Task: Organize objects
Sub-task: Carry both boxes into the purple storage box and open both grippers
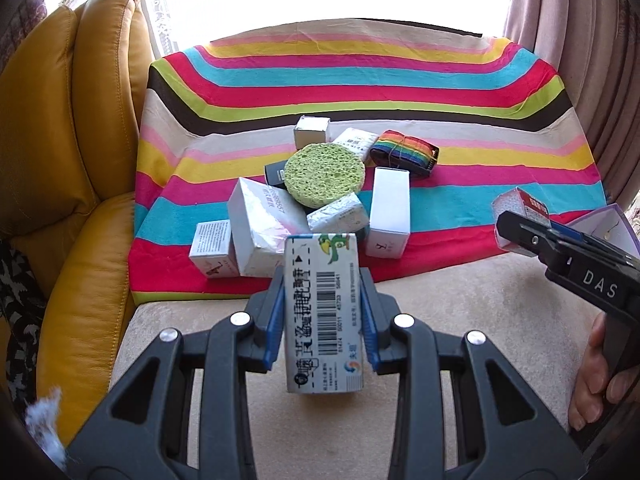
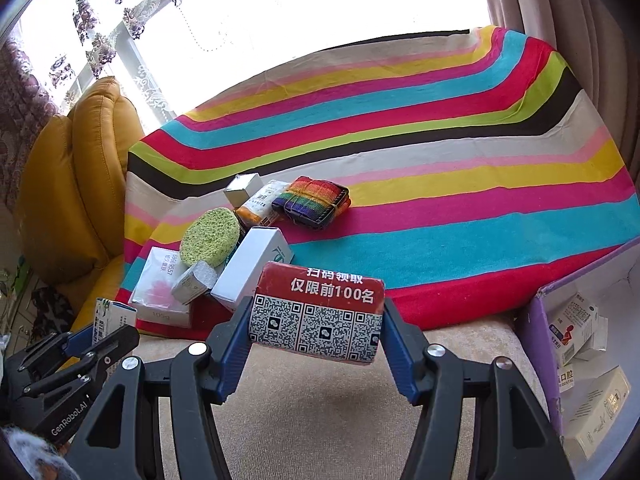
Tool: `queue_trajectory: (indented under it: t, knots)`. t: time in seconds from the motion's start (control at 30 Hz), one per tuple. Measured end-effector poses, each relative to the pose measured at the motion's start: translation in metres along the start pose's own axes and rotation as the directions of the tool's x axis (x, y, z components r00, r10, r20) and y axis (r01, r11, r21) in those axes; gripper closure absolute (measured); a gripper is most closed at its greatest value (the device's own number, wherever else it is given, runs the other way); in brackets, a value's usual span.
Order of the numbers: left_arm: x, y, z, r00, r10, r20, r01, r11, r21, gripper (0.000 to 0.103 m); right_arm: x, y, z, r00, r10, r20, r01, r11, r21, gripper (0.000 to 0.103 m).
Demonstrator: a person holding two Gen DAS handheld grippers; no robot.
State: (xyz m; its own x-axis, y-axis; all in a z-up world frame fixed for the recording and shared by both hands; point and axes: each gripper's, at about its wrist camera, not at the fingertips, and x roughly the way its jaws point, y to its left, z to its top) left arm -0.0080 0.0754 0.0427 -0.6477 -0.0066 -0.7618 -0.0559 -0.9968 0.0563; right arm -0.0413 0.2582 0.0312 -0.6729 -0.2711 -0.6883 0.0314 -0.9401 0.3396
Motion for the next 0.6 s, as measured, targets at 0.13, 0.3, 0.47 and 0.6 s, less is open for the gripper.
queue_trajectory:
  t: [0.13,0.3,0.47,0.6]
  knots:
    - [-0.002,-0.023,0.001,0.999,-0.034,0.003,0.033,0.999,0.032,0.066,-0.016,-0.014,-0.004,1.000,-0.012,0.029,0.010,0.999,0.045,0.042]
    - [-0.007,-0.068,0.003,0.991,-0.130,0.008,0.128,0.986,0.109,0.066,-0.046,-0.049,-0.014,0.993,-0.108,0.041,0.103,0.989,0.106,0.042]
    - [-0.009,-0.116,0.008,0.967,-0.256,-0.014,0.254,0.951,0.175,0.066,-0.083,-0.085,-0.029,0.963,-0.261,0.061,0.252,0.959,0.134,0.042]
    - [-0.009,-0.157,0.011,0.933,-0.357,-0.043,0.357,0.908,0.218,0.066,-0.108,-0.122,-0.040,0.916,-0.399,0.049,0.386,0.907,0.167,0.042]
